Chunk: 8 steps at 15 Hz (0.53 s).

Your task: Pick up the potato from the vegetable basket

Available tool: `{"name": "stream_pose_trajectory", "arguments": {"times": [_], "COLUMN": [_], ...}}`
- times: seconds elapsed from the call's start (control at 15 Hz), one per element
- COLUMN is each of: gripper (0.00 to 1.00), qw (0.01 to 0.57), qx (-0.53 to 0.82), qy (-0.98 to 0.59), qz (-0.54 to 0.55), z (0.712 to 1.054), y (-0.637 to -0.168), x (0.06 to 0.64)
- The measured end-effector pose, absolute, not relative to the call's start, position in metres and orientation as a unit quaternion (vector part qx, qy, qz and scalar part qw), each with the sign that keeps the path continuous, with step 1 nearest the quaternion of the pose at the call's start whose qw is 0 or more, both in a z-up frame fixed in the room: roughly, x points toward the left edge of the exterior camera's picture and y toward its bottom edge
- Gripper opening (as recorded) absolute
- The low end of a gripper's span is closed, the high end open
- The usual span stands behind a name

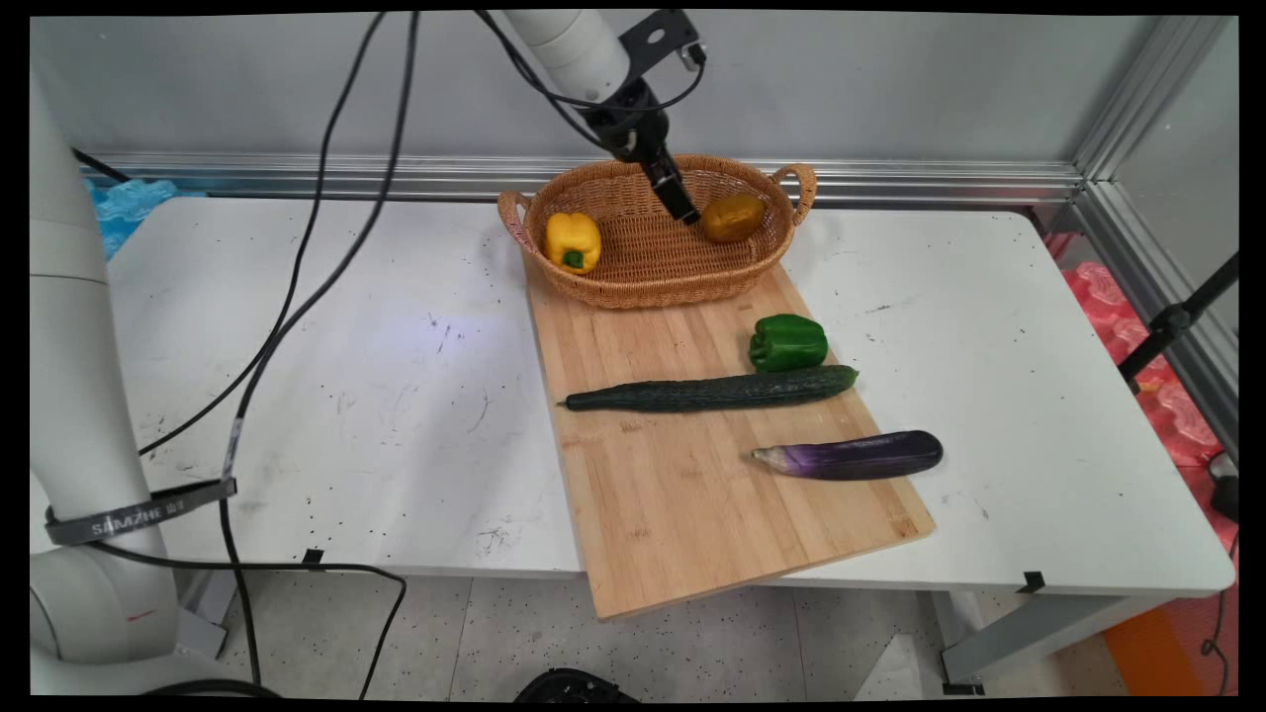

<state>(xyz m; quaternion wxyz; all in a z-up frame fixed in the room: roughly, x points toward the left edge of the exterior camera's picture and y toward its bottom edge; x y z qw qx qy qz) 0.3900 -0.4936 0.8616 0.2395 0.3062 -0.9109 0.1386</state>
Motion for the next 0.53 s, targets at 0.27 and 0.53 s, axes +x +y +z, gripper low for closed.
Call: {"name": "stream_pose_trajectory", "arguments": {"times": [0.27, 0.53], "gripper": [1.0, 1.0], "qw": [0.252, 0.262], "qx": [0.301, 0.298], "qy": [-0.908, -0.904], "qz": [0.149, 0.158], "z": [0.845, 0.821], "y": [-0.517, -0.54], "x": [0.383, 0.375]}}
